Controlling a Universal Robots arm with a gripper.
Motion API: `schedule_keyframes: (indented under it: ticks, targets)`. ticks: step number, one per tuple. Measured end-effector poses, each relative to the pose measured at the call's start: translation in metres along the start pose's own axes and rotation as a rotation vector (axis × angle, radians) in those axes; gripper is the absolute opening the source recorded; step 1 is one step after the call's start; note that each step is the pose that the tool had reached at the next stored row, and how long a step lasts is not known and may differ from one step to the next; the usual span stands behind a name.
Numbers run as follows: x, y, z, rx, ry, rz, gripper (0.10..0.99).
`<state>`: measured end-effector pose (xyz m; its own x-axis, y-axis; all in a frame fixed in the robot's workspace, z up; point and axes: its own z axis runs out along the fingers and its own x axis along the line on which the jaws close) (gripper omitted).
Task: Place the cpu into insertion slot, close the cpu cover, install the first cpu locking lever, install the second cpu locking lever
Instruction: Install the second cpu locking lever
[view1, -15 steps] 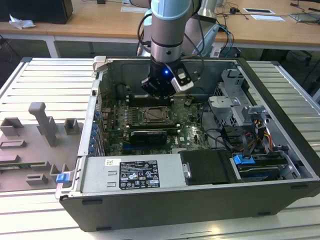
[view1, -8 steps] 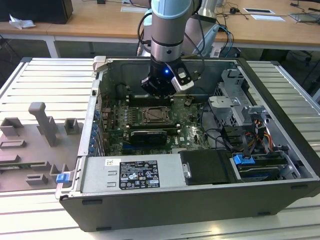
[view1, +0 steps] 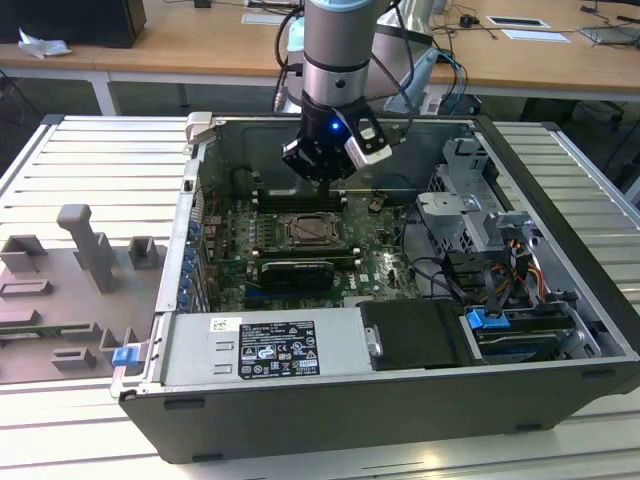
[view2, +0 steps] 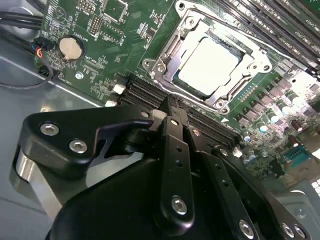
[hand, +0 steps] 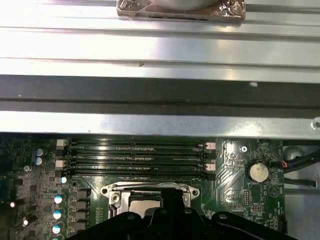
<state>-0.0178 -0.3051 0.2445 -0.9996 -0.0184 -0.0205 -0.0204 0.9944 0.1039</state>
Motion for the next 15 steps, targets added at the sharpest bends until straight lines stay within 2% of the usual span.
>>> schedule_keyframes:
  ticks: [2,3,4,6,7,8,12,15]
  targets:
    - [0.0004,-0.0233,-0.0016,0.000,0.0005,0.000,0.106]
    - [0.0004,-0.0311,-0.0017,0.000,0.0062,0.001,0.106]
    - [0.0004,-0.0346,-0.0010,0.000,0.0156,0.002,0.106]
    - [0.0005,-0.0390,-0.0006,-0.003,0.0165,0.002,0.106]
    - [0.0006,-0.0464,-0.0003,-0.011,0.0165,0.002,0.106]
    - [0.0007,-0.0490,-0.0002,-0.012,0.0164,0.001,0.106]
    - [0.0009,-0.0555,0.0005,-0.013,0.0174,-0.008,0.106]
    - [0.0010,-0.0617,0.0010,-0.019,0.0174,-0.010,0.106]
